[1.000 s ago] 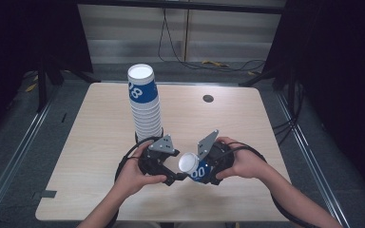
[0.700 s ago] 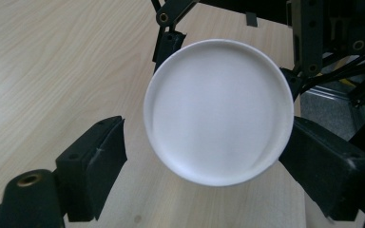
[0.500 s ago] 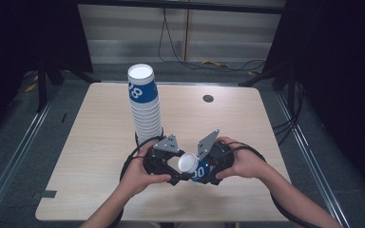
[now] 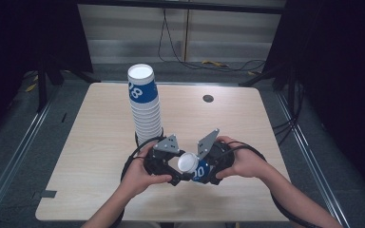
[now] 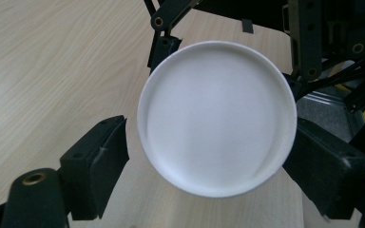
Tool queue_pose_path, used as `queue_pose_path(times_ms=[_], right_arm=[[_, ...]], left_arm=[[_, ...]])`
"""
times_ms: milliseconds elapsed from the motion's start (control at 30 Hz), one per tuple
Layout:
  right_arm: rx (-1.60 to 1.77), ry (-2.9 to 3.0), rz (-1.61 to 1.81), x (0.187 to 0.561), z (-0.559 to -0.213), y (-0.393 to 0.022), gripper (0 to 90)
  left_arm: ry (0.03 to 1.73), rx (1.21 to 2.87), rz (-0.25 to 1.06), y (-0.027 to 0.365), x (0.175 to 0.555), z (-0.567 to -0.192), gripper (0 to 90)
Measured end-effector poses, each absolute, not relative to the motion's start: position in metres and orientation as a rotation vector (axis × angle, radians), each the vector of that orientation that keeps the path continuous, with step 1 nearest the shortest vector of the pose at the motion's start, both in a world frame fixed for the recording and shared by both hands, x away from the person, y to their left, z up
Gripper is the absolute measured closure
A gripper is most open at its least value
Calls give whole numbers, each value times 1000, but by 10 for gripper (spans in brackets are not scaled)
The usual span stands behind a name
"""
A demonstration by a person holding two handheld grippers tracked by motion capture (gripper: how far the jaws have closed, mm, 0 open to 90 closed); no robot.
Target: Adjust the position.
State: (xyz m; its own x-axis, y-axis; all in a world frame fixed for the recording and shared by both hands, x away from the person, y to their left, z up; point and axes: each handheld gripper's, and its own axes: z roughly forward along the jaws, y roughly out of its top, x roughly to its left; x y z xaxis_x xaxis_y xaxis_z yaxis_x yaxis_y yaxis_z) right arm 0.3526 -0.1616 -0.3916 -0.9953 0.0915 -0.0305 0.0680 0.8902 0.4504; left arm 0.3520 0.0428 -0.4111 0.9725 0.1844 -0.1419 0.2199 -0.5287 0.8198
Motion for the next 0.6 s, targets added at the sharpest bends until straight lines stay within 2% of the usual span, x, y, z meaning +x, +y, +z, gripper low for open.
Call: queue_pose_path(times_ms=[233, 333, 600], right_arm=[[128, 3011, 716, 352, -391, -160, 216], [126, 3012, 720, 351, -391, -160, 214], [118, 2993, 780, 349, -392, -163, 206]], left_arm=[[277, 2118, -65, 40, 353, -413, 180], [241, 2128, -57, 39, 351, -414, 278], [233, 2115, -60, 40, 349, -411, 283]])
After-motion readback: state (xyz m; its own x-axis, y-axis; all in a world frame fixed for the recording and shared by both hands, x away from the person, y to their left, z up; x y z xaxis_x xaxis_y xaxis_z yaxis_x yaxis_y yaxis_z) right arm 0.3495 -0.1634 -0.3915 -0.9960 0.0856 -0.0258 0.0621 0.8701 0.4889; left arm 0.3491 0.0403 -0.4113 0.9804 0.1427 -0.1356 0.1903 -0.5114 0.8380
